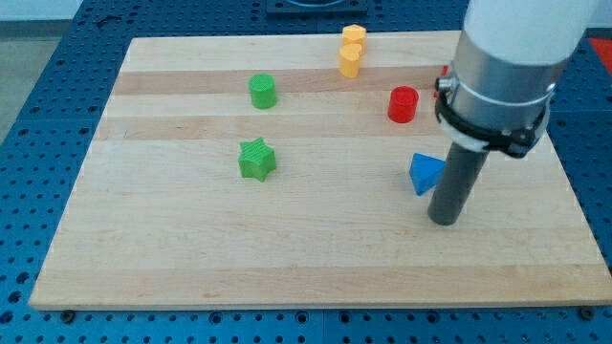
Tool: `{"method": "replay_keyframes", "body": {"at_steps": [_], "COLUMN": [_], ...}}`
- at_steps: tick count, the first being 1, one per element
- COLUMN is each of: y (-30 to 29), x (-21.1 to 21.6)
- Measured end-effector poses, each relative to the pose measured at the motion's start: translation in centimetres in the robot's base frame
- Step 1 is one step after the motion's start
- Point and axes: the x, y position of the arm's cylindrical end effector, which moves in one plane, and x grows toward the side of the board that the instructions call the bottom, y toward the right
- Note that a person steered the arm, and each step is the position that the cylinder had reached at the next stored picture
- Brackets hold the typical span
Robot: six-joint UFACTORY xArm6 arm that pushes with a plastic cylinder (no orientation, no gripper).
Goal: Slide the blue triangle closer to the red circle
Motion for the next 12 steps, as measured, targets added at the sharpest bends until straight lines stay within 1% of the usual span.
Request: {"method": "replay_keyframes", "body": {"at_steps": [1, 2, 5, 6, 9, 12], "y": [-1.7, -1.8, -1.8, -1.8, 2.2, 2.4], "x": [0.0, -0.5, -6.9, -8.2, -7.2, -10.8]}}
